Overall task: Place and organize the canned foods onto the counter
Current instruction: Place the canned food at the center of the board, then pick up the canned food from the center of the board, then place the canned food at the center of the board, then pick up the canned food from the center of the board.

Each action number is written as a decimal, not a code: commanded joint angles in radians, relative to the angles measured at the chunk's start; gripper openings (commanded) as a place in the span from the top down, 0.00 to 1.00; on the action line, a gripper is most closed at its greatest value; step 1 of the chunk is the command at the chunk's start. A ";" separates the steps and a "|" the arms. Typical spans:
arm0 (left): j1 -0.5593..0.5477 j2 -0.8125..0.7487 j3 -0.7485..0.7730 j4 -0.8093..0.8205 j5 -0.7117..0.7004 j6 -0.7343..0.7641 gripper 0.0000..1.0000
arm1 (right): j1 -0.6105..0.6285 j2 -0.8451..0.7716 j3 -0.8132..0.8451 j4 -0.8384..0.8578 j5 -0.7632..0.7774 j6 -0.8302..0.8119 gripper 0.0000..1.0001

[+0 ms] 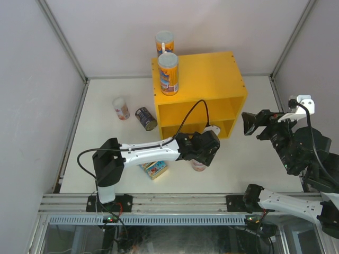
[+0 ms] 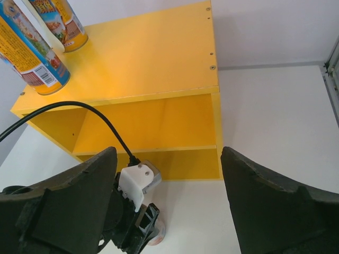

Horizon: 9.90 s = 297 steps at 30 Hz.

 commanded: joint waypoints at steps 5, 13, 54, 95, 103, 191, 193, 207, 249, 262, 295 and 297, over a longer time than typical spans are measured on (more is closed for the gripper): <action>0.002 -0.046 0.075 0.056 -0.015 0.040 0.26 | -0.007 0.012 -0.004 -0.013 0.002 0.038 0.20; 0.003 -0.070 0.057 0.063 -0.015 0.053 0.19 | -0.005 0.017 -0.007 -0.026 0.013 0.051 0.20; 0.475 -0.942 -0.417 -0.194 -0.345 -0.338 0.17 | 0.558 0.275 -0.005 -0.413 0.207 0.589 0.18; 1.159 0.029 0.233 -0.147 0.017 -0.150 0.00 | 0.204 0.051 -0.180 -0.192 -0.235 0.247 0.18; 1.176 0.088 0.279 -0.160 0.055 -0.129 0.00 | 0.154 0.059 -0.196 -0.173 -0.275 0.229 0.18; 0.306 -0.909 -0.266 -0.401 -0.084 -0.324 1.00 | -0.110 0.007 -0.198 -0.093 -0.469 0.047 0.19; 0.217 -0.862 -0.244 -0.403 -0.100 -0.328 1.00 | -0.110 0.003 -0.196 -0.101 -0.456 0.050 0.19; -0.004 -0.538 -0.128 -0.215 -0.107 -0.164 1.00 | -0.123 -0.046 -0.190 -0.186 -0.404 0.077 0.19; -0.015 -0.335 -0.380 0.124 -0.042 -0.025 0.75 | -0.125 -0.054 -0.293 -0.178 -0.469 0.148 0.19; -0.011 -0.364 -0.381 0.122 -0.053 -0.021 0.19 | -0.113 -0.022 -0.339 -0.126 -0.483 0.140 0.19; -0.064 -0.914 -0.502 -0.059 -0.426 -0.237 0.15 | -0.098 0.260 -0.541 0.200 -0.591 0.088 0.14; -0.067 -0.923 -0.506 -0.064 -0.433 -0.240 0.15 | -0.099 0.275 -0.551 0.213 -0.596 0.087 0.14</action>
